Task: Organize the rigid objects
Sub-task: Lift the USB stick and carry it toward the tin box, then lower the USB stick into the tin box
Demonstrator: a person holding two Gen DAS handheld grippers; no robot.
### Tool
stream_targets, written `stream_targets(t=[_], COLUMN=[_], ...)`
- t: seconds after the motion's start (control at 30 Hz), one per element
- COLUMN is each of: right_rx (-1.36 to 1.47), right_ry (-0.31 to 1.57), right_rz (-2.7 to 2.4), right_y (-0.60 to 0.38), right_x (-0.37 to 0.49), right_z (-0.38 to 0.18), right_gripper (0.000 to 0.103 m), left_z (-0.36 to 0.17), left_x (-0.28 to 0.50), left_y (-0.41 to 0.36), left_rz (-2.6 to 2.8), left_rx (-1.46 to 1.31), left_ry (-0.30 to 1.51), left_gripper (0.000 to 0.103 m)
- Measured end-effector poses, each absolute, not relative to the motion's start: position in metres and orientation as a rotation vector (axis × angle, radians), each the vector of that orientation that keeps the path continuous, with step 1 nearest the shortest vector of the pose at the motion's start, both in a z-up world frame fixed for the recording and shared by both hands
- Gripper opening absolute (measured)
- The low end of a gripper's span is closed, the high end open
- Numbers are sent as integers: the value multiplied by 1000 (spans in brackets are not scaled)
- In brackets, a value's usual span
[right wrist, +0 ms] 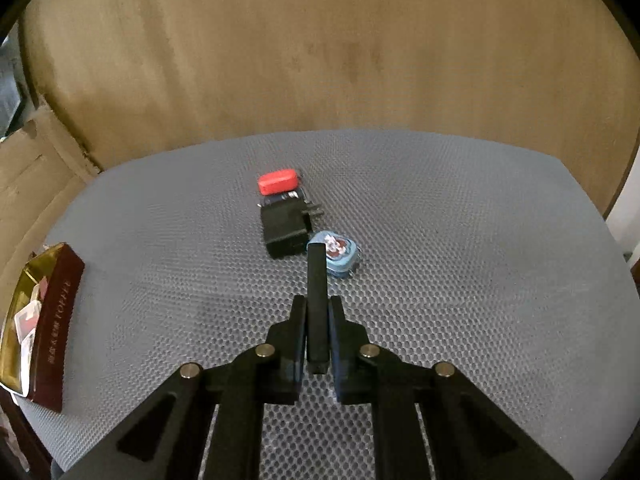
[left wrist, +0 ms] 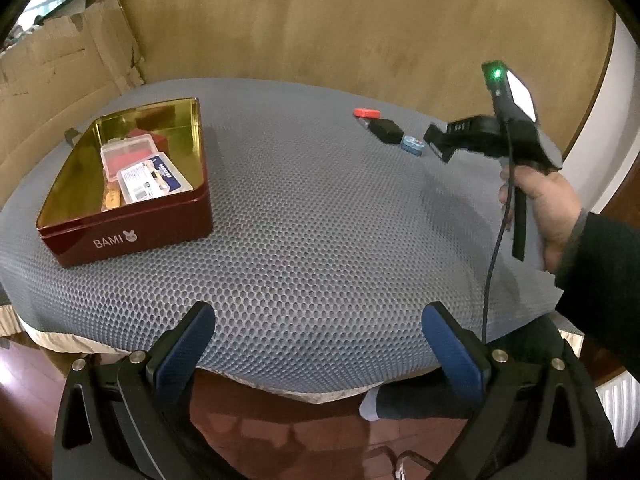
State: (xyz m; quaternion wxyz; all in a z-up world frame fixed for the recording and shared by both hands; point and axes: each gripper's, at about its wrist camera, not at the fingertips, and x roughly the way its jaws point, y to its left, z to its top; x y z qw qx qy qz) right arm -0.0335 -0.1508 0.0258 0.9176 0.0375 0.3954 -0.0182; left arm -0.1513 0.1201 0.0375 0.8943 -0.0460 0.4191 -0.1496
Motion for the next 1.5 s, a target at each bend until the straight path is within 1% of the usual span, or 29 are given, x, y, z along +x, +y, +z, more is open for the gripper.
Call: stream_targets(t=[0.2, 0.43, 0.77, 1.17, 1.5], right_rx=[-5, -102, -239, -352, -404], right_ry=[722, 652, 581, 545, 552], right_rz=[30, 72, 141, 257, 324], right_y=[-120, -75, 13, 103, 157], right_x=[-43, -42, -37, -39, -44], right_z=[80, 122, 165, 184, 173], right_gripper=[10, 10, 10, 10, 10], left_z=[38, 44, 50, 54, 59], left_x=[-151, -154, -156, -158, -160], left_y=[122, 131, 150, 165, 189], left_rz=[-287, -231, -142, -96, -46], left_rx=[-87, -90, -123, -159, -208], left_ry=[878, 857, 828, 816, 792], left_gripper=[103, 103, 103, 103, 103])
